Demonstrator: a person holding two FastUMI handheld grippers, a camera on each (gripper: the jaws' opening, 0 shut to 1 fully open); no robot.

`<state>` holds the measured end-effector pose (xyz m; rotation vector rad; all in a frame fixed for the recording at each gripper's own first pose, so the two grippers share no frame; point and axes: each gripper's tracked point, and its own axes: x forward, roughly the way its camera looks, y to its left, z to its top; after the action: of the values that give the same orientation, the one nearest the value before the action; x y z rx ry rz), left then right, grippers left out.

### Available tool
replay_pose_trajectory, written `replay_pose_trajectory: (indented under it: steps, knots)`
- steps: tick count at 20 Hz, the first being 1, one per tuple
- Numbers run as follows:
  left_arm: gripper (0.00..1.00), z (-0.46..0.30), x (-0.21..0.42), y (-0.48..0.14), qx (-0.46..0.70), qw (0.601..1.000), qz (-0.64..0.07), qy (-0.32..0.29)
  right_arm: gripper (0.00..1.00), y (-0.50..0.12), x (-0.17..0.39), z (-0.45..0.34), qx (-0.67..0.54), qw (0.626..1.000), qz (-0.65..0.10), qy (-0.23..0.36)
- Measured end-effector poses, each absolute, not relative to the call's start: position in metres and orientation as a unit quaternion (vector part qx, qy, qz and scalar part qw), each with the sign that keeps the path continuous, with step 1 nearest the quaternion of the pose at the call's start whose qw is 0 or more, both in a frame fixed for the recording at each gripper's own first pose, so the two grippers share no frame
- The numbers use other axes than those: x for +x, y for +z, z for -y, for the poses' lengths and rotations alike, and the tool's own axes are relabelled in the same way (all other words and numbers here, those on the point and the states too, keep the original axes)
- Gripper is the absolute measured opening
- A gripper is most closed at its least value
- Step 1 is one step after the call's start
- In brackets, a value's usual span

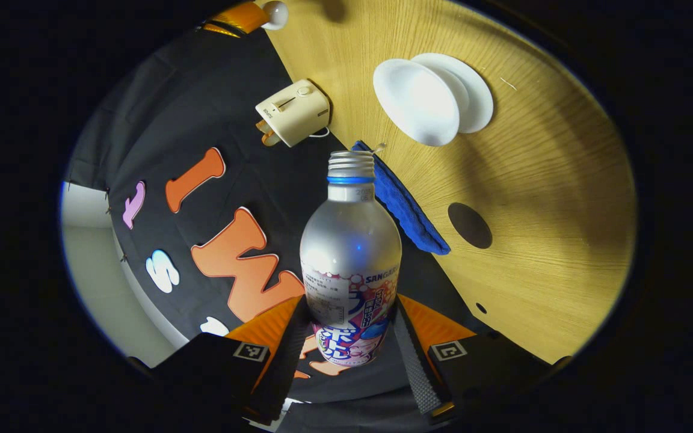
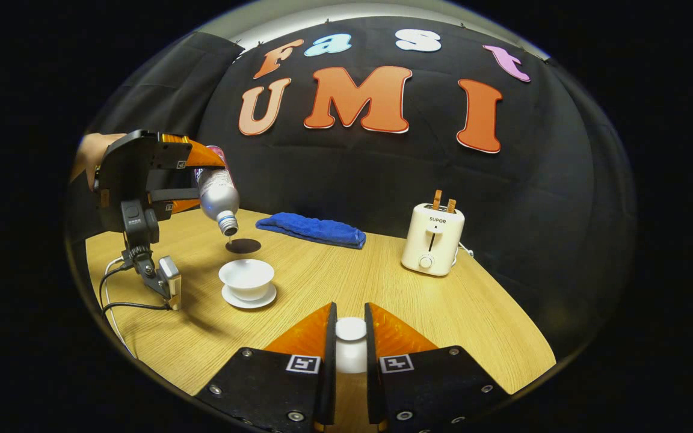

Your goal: Open the teacup lid with one hand, grasp the water bottle and pour water into the teacup with the other hand; after pouring, place the water bottle on the coaster and then close the teacup lid.

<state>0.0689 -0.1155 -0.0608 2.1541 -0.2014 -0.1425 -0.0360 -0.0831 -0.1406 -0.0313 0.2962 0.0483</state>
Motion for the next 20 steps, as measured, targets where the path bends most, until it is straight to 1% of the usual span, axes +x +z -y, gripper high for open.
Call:
replay_pose_trajectory:
  steps: [2,3,4,5,9,10,11,12,13,14,20]
  knots:
    - [0.83,0.117,0.071,-0.058,0.861,0.497,0.088,-0.062,0.22,-0.139,-0.035,0.082,-0.011,0.989,-0.146,0.025]
    - [0.82,0.113,0.072,-0.055,0.846,0.522,0.086,-0.062,0.22,-0.137,-0.033,0.081,-0.008,0.989,-0.145,0.026]
    - [0.87,0.108,0.072,-0.048,0.832,0.546,0.084,-0.054,0.22,-0.135,-0.032,0.079,-0.007,0.989,-0.143,0.027]
    - [0.83,0.104,0.07,-0.039,0.817,0.568,0.083,-0.047,0.22,-0.133,-0.03,0.078,-0.008,0.99,-0.141,0.026]
    - [0.83,0.1,0.07,-0.013,0.763,0.638,0.096,-0.033,0.21,-0.122,-0.021,0.074,-0.011,0.991,-0.134,0.023]
    - [0.78,0.095,0.07,-0.013,0.751,0.654,0.09,-0.029,0.22,-0.12,-0.019,0.072,-0.009,0.991,-0.131,0.022]
    - [0.83,0.09,0.07,-0.01,0.734,0.673,0.088,-0.019,0.22,-0.118,-0.015,0.071,-0.003,0.992,-0.127,0.019]
    - [0.82,0.086,0.07,-0.01,0.715,0.694,0.086,-0.014,0.21,-0.118,-0.012,0.067,0.005,0.992,-0.127,0.02]
    - [0.85,0.082,0.071,-0.011,0.691,0.718,0.083,-0.01,0.22,-0.118,-0.01,0.062,0.01,0.991,-0.128,0.023]
    - [0.82,0.077,0.071,-0.011,0.666,0.742,0.079,-0.001,0.21,-0.119,-0.009,0.058,0.009,0.991,-0.129,0.024]
    - [0.82,0.052,0.077,-0.009,0.49,0.867,0.086,0.022,0.22,-0.104,0.007,0.041,0.001,0.993,-0.119,0.023]
